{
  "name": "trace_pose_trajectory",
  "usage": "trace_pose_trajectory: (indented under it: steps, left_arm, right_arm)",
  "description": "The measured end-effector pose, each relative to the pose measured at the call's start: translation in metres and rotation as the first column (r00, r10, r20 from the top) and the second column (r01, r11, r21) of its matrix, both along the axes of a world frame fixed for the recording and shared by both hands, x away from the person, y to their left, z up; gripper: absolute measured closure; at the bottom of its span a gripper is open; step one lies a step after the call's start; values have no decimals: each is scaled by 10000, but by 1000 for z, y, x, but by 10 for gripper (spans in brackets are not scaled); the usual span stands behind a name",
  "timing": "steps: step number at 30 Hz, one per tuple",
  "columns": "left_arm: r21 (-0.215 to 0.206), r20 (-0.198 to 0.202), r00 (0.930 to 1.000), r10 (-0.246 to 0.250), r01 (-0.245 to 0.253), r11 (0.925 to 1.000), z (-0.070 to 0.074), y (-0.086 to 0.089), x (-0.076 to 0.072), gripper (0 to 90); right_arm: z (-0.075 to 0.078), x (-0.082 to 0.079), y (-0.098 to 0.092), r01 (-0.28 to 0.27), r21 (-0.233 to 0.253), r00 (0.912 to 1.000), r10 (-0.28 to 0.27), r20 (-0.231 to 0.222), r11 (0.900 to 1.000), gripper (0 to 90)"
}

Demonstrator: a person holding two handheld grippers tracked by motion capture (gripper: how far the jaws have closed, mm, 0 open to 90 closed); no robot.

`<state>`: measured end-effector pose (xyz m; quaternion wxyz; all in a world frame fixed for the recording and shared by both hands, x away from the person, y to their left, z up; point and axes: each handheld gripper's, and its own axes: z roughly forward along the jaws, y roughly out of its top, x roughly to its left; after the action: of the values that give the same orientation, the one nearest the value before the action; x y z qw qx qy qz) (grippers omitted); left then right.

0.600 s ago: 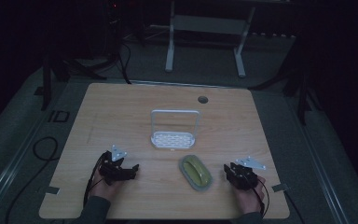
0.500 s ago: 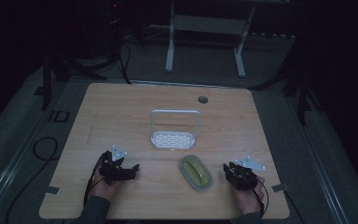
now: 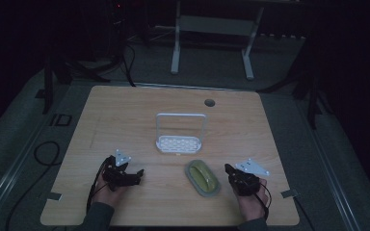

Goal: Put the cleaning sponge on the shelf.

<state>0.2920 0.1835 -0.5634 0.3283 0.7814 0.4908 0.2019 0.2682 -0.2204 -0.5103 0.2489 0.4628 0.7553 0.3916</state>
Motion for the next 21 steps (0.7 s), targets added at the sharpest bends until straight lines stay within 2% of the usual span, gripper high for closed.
trace_pose_trajectory:
  steps: [7, 16, 21]
  left_arm:
    - [4, 2, 10000, -6, 6, 10000, 0, 0, 0, 135]
    - [2, -2, 10000, 0, 0, 10000, 0, 0, 0, 135]
    - [7, -2, 10000, -3, 3, 10000, 0, 0, 0, 135]
  right_arm:
    - [9, -3, 15, -336, 162, 9989, 330, 330, 9993, 898]
    - [11, -2, 33, -758, 240, 9969, 753, 232, 9968, 897]
    - [11, -3, 49, -1079, 309, 9940, 1074, 187, 9937, 887]
